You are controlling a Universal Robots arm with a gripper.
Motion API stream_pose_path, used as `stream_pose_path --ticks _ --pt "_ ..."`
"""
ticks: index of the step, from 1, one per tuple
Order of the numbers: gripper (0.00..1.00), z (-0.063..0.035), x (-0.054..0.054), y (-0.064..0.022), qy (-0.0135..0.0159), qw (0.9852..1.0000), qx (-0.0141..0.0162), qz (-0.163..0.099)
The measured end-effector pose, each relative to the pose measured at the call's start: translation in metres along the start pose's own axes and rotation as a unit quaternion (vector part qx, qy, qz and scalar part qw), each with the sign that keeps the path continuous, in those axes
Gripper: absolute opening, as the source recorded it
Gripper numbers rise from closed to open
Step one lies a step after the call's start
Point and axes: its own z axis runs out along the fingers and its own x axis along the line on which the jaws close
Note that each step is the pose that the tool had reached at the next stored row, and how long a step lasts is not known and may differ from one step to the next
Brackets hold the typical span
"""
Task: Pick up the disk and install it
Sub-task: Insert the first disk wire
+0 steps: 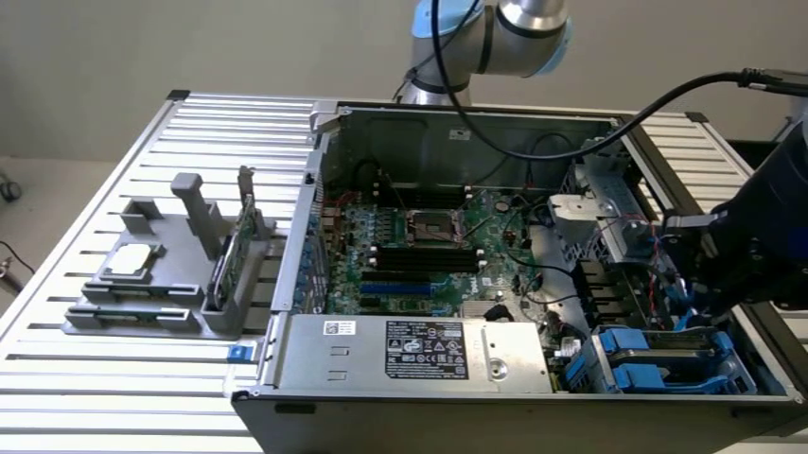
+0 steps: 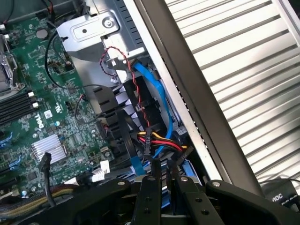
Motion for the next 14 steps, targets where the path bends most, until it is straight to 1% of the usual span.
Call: stream_pose_path --ticks 2,4,6,8,11,14 --pt "0.20 0.0001 0.0000 0.0000 -0.0024 0.9999 -0.0002 0.013" --pt "0.20 0.0001 0.0000 0.0000 -0.0054 0.9996 0.0010 0.026" --pt "0.20 0.0007 0.0000 -0.0002 -0.0070 0.9992 0.0026 0.038" --pt "0.20 0.0011 0.0002 -0.0003 -0.0074 0.9988 0.0048 0.048" --pt "0.20 0.0024 0.0002 -0.0008 -0.0070 0.9981 0.0081 0.061" --pt "0.20 0.0041 0.0000 -0.0020 -0.0074 0.9972 0.0105 0.073"
